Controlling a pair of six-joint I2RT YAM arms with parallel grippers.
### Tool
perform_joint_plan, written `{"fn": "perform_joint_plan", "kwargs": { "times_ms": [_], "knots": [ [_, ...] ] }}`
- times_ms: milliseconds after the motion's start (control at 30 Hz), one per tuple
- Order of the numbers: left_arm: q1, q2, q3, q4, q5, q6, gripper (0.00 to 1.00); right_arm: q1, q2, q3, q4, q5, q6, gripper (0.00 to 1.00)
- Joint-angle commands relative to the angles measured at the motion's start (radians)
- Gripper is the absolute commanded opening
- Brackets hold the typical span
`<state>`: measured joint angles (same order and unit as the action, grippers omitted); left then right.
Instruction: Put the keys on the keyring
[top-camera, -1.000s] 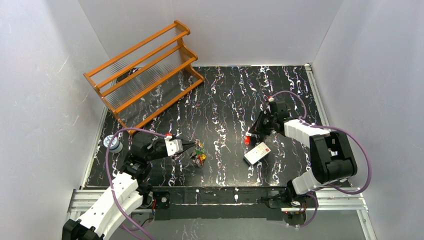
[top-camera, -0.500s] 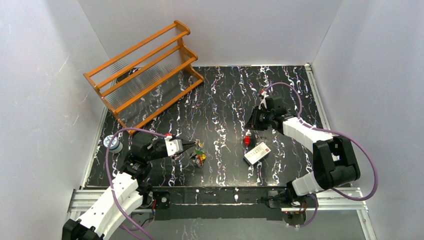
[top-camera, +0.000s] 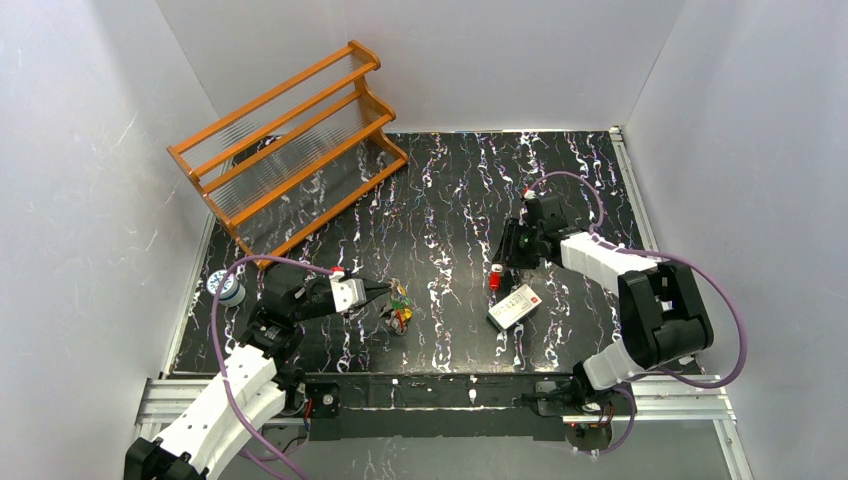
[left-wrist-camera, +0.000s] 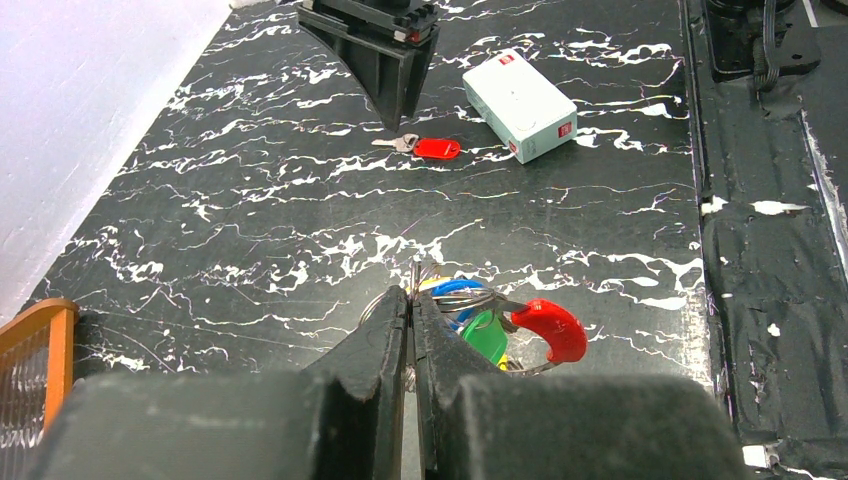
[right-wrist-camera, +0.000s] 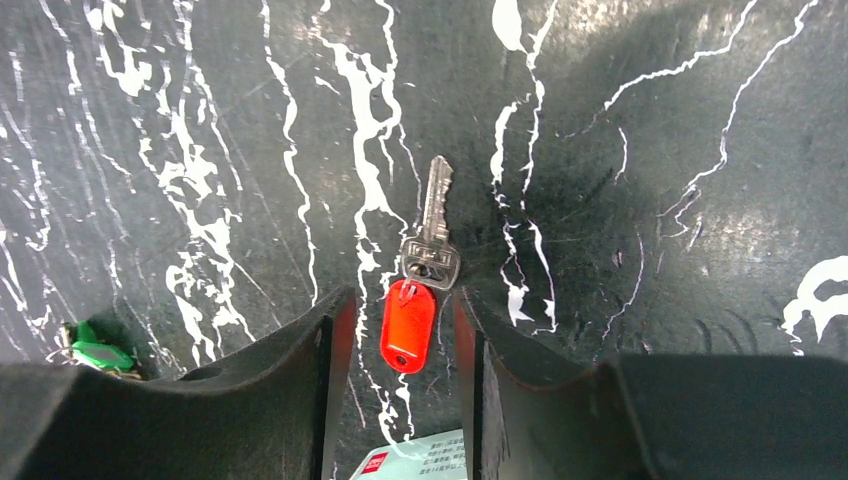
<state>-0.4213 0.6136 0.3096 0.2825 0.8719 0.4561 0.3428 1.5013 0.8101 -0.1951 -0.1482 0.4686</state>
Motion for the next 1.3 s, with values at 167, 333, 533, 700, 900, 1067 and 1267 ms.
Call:
{"fn": "perform_joint_plan", "kwargs": {
  "times_ms": [167,333,533,700,900,1067,1267],
  "knots": [
    [-0.004,0.002,0.048,0.012,0.016,0.007,0.00,0.032,0.047,0.047,-0.015,0.016,0.016,0.43],
    [-0.004,0.002,0.049,0.012,0.017,0.007,0.00,0.039,0.059,0.050,-0.014,0.032,0.019,0.34],
    [-0.004,0.003,0.048,0.012,0.018,0.007,0.00,0.050,0.059,0.052,-0.018,0.068,0.016,0.20],
    [-0.004,0.002,0.048,0.012,0.019,0.007,0.00,0.064,0.061,0.061,-0.028,0.109,0.004,0.07],
    [-0.004,0.002,0.049,0.012,0.019,0.007,0.00,0.078,0.053,0.069,-0.037,0.141,-0.018,0.04],
    [-0.004,0.002,0.048,0.012,0.019,0.007,0.00,0.080,0.061,0.065,-0.027,0.117,-0.022,0.13],
    [-0.004,0.001,0.048,0.012,0.021,0.006,0.00,0.080,0.071,0.067,-0.026,0.119,-0.020,0.19]
  ]
}}
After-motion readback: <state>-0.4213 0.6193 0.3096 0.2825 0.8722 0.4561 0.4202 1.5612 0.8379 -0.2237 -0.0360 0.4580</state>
